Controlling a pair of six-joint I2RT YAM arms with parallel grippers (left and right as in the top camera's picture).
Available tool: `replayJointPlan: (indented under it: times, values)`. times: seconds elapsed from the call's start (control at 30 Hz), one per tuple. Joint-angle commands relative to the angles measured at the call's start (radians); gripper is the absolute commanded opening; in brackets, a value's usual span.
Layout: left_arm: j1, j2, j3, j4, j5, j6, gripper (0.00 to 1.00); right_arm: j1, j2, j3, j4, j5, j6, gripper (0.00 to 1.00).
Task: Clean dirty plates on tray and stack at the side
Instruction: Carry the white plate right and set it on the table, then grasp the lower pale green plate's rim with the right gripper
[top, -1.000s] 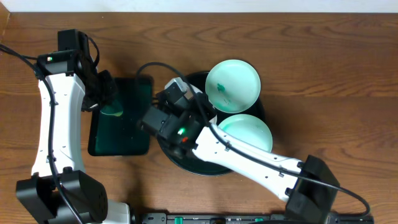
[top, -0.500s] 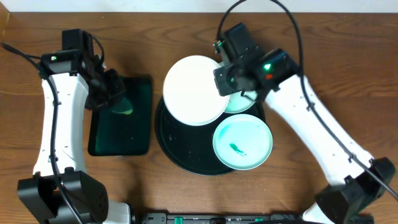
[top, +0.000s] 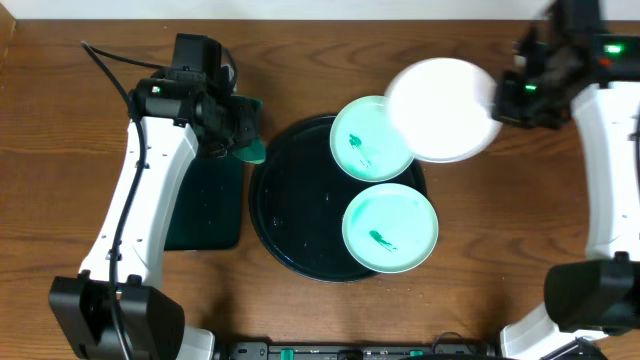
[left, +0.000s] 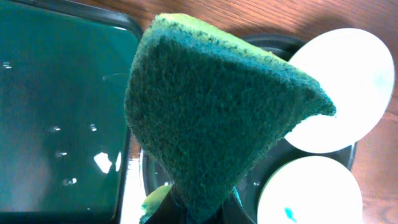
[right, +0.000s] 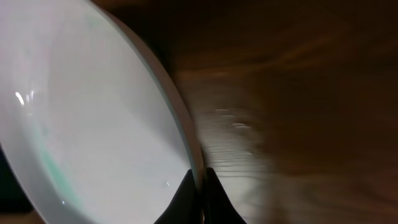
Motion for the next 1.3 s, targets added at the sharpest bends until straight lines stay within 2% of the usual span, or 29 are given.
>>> replayJointPlan:
  times: [0.0,0.1,0.2,0.43,0.67,0.77,0.8,0.83,0.9,0.93,1.1,1.27]
  values:
    - [0.005,-0.007,-0.005,-0.001,-0.150,-0.008,0.07,-0.099,-0.010,-0.097,0.013,0.201,-0.048,0.01]
    - [0.005,-0.007,-0.005,-0.001,-0.182,0.010,0.07,-0.153,-0.010,-0.190,0.103,0.236,-0.061,0.01]
    - [0.005,-0.008,0.001,-0.001,-0.182,0.081,0.07,-0.192,-0.008,-0.323,0.236,0.240,-0.092,0.01]
    - [0.008,-0.023,0.027,-0.010,-0.181,0.148,0.07,-0.212,0.008,-0.518,0.488,0.230,-0.155,0.01]
    - [0.048,-0.028,0.058,-0.018,-0.166,0.172,0.07,-0.211,0.135,-0.533,0.530,0.200,-0.224,0.03]
    - [0.056,-0.028,0.058,-0.018,-0.159,0.172,0.07,-0.211,0.151,-0.525,0.505,0.145,-0.243,0.15]
    - [0.056,-0.028,0.058,-0.018,-0.159,0.172,0.07,-0.211,0.151,-0.512,0.483,0.142,-0.243,0.21]
    - [0.056,-0.028,0.058,-0.019,-0.159,0.172,0.07,-0.211,0.151,-0.467,0.418,0.142,-0.238,0.35]
    - [0.056,-0.028,0.058,-0.019,-0.159,0.172,0.07,-0.211,0.151,-0.402,0.336,0.139,-0.215,0.39]
    - [0.056,-0.028,0.058,-0.019,-0.159,0.172,0.07,-0.211,0.151,-0.351,0.271,0.105,-0.205,0.45]
    - [0.056,-0.027,0.049,-0.036,-0.159,0.172,0.07,-0.169,0.151,-0.197,-0.014,-0.295,-0.312,0.47]
    - [0.056,-0.026,0.014,-0.042,-0.159,0.171,0.07,-0.023,0.151,-0.250,-0.125,-0.248,-0.314,0.45]
